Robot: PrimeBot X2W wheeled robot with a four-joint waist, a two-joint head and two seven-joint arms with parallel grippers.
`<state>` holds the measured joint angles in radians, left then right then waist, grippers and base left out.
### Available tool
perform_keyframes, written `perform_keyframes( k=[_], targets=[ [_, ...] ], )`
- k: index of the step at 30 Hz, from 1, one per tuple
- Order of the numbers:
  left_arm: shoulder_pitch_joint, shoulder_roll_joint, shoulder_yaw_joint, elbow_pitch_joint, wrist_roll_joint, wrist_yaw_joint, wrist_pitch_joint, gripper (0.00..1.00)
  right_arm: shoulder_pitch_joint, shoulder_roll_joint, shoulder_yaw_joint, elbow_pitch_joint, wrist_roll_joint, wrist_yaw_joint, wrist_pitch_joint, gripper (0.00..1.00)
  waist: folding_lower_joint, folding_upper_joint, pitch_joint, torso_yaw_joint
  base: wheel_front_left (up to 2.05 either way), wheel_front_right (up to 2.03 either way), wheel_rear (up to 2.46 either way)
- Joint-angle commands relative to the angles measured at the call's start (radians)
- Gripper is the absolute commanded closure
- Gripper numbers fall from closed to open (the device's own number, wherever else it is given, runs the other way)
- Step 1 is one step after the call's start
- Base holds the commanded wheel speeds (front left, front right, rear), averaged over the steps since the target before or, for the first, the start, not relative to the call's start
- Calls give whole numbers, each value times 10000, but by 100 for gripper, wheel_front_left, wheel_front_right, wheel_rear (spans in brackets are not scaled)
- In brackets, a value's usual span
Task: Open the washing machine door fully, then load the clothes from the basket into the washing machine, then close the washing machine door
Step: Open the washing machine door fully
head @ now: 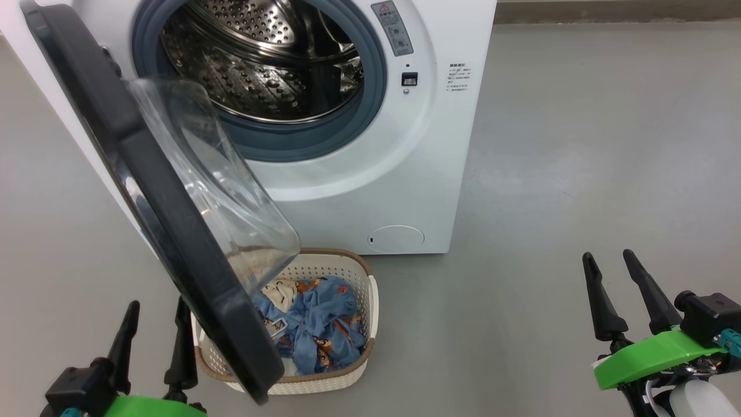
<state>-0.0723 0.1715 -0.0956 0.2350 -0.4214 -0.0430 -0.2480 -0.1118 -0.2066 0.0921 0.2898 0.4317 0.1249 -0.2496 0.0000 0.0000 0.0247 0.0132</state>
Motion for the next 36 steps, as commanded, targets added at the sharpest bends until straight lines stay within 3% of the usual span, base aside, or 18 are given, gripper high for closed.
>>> perform_keyframes(
  k=[1, 24, 25, 26, 27, 28, 36],
  targets=[
    [-226, 233, 312, -153, -26, 20, -118, 0, -203, -103, 197, -199, 23, 58, -122, 0, 0, 0, 3, 3, 0, 0, 0],
    [-233, 216, 278, -185, -10, 10, -132, 0, -218, -100, 241, -175, 37, 58, -122, 0, 0, 0, -16, 37, 0, 0, 0],
    [-233, 212, 267, -183, -13, 6, -133, 5, -210, -102, 236, -179, 42, 58, -122, 0, 0, 0, -21, 48, 0, 0, 0],
    [-237, 206, 258, -181, -18, 3, -133, 43, -199, -104, 226, -185, 46, 58, -122, 0, 0, 0, -27, 62, 0, 0, 0],
    [-245, 197, 250, -184, -22, 3, -133, 65, -185, -106, 217, -187, 50, 58, -122, 0, 0, 0, -31, 78, 0, 0, 0],
    [-254, 190, 243, -193, -27, 2, -133, 100, -174, -108, 214, -188, 51, 58, -122, 0, 0, 0, -27, 92, 0, 0, 0],
    [-389, 241, 367, -724, 61, 35, -135, 100, -147, -129, 188, -213, 58, 58, -122, 0, 0, 0, 43, 233, 0, 0, 0]
  ],
)
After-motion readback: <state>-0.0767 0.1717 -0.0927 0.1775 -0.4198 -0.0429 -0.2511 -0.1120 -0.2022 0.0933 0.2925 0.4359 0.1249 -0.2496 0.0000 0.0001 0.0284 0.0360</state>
